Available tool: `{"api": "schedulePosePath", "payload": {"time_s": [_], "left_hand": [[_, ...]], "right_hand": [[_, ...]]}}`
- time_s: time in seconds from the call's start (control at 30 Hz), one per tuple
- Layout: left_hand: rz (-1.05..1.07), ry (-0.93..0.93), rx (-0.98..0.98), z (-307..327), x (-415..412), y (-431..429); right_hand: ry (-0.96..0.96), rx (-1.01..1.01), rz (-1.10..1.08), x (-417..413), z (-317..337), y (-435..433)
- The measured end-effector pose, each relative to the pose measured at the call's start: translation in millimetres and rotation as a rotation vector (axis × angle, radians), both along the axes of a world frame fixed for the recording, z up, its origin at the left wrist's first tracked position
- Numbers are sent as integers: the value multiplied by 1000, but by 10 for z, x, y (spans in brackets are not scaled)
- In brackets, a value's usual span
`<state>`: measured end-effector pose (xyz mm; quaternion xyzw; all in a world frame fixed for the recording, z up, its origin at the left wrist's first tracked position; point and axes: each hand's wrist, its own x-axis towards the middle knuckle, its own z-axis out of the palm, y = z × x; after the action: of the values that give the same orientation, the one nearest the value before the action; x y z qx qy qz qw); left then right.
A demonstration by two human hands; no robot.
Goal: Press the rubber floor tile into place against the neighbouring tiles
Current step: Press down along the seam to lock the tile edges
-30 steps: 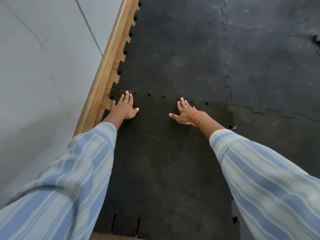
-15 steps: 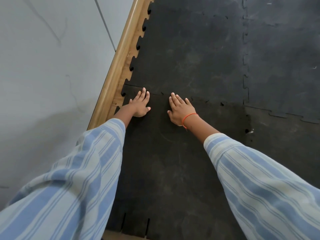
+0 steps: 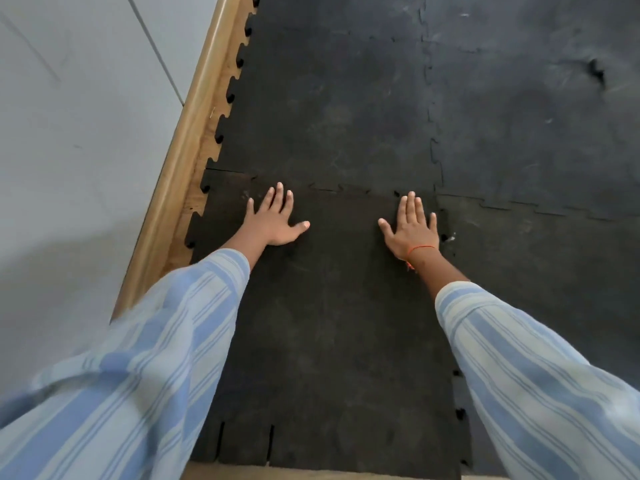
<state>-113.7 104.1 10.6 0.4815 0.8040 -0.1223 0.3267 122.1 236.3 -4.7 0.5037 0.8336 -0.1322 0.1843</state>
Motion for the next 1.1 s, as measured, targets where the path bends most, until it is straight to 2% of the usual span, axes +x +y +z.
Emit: {"api": "schedulePosePath", "payload": {"time_s": [0.1, 0.2, 0.5, 0.7, 0.87, 1.1], "left_hand": [[-148, -74, 77, -59, 718, 234], [-194, -95, 58, -68, 1053, 523], [-249, -75, -46, -55, 1019, 661], [-249, -35, -33, -46, 1173, 604], [-270, -73, 11, -145, 1494, 287], [-246, -89, -13, -129, 1523, 308]], "right_hand": [[-42, -28, -8, 361, 52, 262], [-74, -71, 29, 380, 28, 374], [-81, -121, 25, 365, 45, 435], [-24, 10, -148, 502, -17, -163], [-44, -117, -153, 561, 65, -126], [-45, -215, -85, 634, 73, 5]]}}
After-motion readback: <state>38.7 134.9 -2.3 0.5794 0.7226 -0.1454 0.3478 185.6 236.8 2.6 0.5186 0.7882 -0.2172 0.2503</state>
